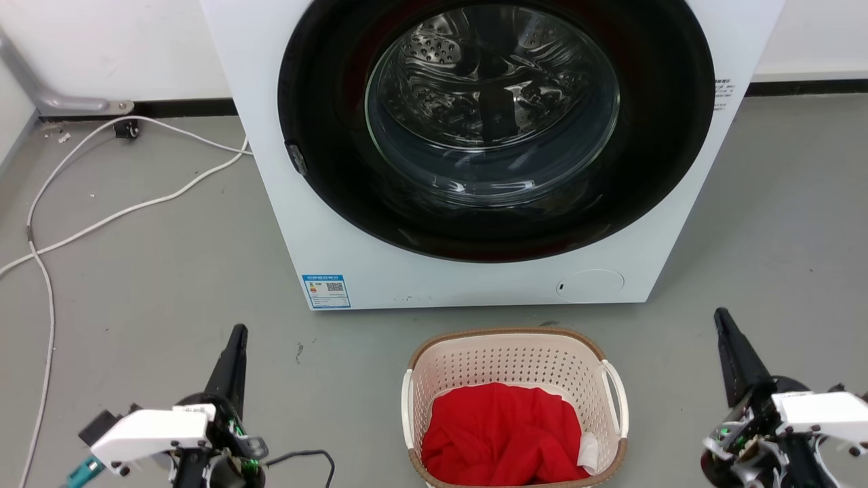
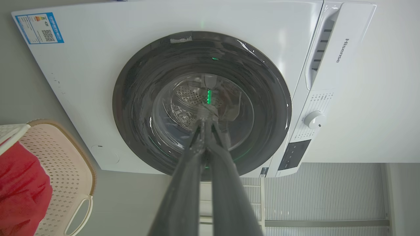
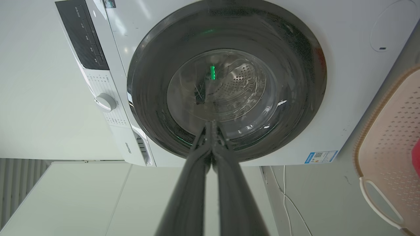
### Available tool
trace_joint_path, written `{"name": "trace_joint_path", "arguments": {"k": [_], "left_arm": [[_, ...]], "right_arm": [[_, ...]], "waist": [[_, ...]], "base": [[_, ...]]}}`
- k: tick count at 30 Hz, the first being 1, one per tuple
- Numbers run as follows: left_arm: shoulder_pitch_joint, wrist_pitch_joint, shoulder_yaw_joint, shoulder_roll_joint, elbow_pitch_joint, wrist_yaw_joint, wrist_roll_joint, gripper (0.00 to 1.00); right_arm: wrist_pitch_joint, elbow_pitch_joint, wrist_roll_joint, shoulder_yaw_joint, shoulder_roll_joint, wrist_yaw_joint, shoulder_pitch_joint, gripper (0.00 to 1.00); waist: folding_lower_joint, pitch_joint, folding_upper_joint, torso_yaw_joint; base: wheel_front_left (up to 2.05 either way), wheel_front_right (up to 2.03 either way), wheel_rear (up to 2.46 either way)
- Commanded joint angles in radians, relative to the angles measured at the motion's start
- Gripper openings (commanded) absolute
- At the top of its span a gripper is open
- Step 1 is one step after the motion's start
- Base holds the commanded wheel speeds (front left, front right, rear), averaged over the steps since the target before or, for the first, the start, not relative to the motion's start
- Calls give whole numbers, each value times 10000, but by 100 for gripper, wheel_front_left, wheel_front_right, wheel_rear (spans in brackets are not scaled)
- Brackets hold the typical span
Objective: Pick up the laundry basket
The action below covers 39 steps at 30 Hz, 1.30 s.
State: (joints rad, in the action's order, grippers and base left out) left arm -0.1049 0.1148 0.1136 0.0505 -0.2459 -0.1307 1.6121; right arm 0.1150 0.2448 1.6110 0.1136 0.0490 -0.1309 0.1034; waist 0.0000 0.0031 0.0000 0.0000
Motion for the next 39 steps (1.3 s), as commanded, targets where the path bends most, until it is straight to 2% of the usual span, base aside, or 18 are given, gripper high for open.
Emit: {"name": "trace_joint_path", "arguments": {"k": [1,7,11,21,39], "left_arm": [[23,-14,-10,-6,-42,0,1,100],[239,-217,-87,-30,-35,2,30,100],[275,-420,-21,-28,91,2,-355,100],[312,-845,-18,-23,567,35,-2166,100],[619,-1574,-649,-13,1409,598,-5931,100]], "right_arm": [[-11,46,-9,-6,-4,0,-26,100],[-217,211,-116,-43,-17,2,-237,100],[-420,151,-529,7,-15,2,-233,100],[-844,-540,-2686,-24,-10,2,-360,100],[-1571,-1550,-6899,-457,-1,2,-705,100]], "waist": [[0,0,0,0],[0,4,0,4],[0,2,0,6],[0,-1,0,6],[0,-7,0,20]], "base": [[0,0,0],[0,0,0],[0,0,0],[0,0,0],[0,0,0]]}}
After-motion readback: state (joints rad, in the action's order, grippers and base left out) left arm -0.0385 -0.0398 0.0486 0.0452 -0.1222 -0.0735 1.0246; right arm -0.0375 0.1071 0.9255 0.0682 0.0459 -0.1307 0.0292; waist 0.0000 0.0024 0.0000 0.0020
